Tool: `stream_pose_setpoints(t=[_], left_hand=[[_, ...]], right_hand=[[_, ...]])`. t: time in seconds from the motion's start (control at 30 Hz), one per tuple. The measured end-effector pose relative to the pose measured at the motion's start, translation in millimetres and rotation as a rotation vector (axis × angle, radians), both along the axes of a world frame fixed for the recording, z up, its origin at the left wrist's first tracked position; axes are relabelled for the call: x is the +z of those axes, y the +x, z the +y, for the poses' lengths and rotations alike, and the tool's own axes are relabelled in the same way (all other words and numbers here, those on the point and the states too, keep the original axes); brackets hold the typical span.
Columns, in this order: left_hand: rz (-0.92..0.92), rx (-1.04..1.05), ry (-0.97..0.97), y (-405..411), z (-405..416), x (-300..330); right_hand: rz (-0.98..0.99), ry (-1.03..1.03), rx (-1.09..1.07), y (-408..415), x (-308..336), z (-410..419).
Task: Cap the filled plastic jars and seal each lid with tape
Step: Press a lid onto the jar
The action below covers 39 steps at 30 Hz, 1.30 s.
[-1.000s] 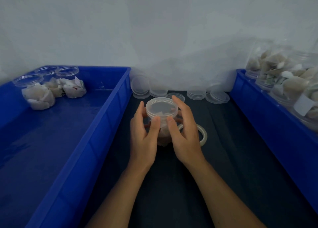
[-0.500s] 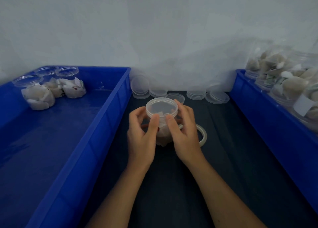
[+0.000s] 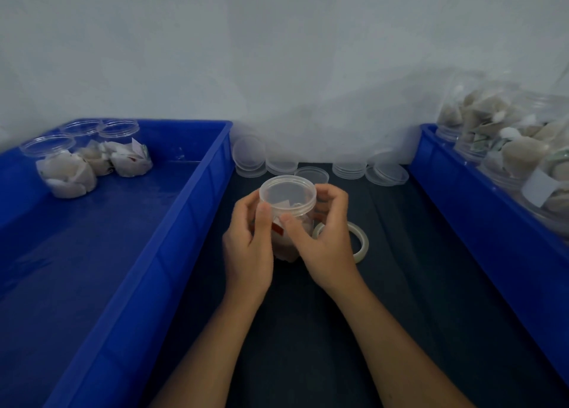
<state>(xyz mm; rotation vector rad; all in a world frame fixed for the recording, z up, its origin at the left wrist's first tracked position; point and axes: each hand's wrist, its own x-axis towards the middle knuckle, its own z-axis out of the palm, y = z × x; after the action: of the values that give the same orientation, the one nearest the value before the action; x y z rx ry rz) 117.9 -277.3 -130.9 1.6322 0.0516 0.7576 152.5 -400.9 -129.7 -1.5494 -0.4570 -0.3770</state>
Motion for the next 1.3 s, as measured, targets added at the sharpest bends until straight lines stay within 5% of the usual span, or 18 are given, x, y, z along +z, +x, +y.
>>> stream_pose_setpoints(t=[1.3], left_hand=[[-0.008, -0.079, 0.050, 1.0, 1.1, -1.6]], right_hand=[[0.001, -0.111, -0.100, 0.8, -1.9, 0.1]])
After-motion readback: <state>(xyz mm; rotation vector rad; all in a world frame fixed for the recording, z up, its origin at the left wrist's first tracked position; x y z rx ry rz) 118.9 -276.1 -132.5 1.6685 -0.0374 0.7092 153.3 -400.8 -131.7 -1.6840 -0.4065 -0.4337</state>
